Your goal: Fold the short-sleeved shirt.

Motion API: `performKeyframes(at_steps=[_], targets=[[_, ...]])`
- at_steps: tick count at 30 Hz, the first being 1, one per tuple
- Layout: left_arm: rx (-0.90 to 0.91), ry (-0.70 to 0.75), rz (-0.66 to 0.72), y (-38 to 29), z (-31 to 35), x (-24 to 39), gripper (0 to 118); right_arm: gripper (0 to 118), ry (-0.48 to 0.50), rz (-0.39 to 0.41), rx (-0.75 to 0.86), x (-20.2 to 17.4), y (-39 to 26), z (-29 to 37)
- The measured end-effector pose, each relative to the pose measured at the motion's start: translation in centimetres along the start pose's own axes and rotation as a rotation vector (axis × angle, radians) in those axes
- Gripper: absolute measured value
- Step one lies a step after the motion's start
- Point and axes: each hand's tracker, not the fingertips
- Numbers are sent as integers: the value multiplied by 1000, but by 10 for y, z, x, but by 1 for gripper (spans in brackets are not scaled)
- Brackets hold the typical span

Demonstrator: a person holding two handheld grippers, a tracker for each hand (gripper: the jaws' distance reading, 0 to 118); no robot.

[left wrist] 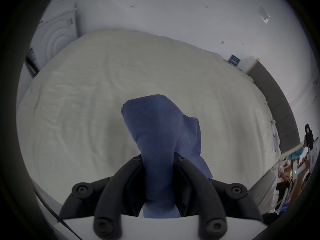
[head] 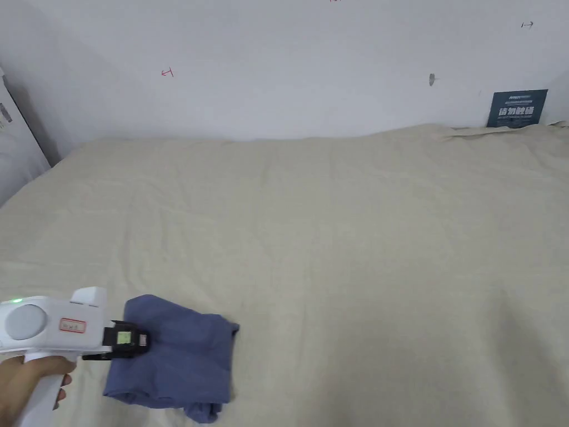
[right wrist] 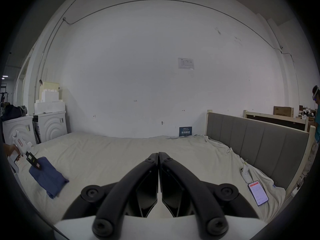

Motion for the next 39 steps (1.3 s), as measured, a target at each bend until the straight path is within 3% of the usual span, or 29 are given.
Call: performKeyframes(at_steps=[7, 16, 18, 21, 24, 39], targets=[[-21, 142, 80, -2, 17, -56, 22, 0, -14, -14, -16, 5, -7, -1], [-55, 233, 148, -20, -13, -64, 26, 0, -10, -29, -50, 9, -8, 5], [-56, 267, 177, -24, -17, -66, 40, 0, -6, -30, -57, 11, -8, 9], [-56, 327, 213, -25, -21, -64, 76, 0, 2, -33, -64, 13, -4, 11], [-35, 376, 184, -28, -18, -54, 101, 0, 9, -32, -68, 12, -1, 10], [479, 331, -35, -18, 102, 56, 107, 0, 68, -23, -32, 4, 9, 10]])
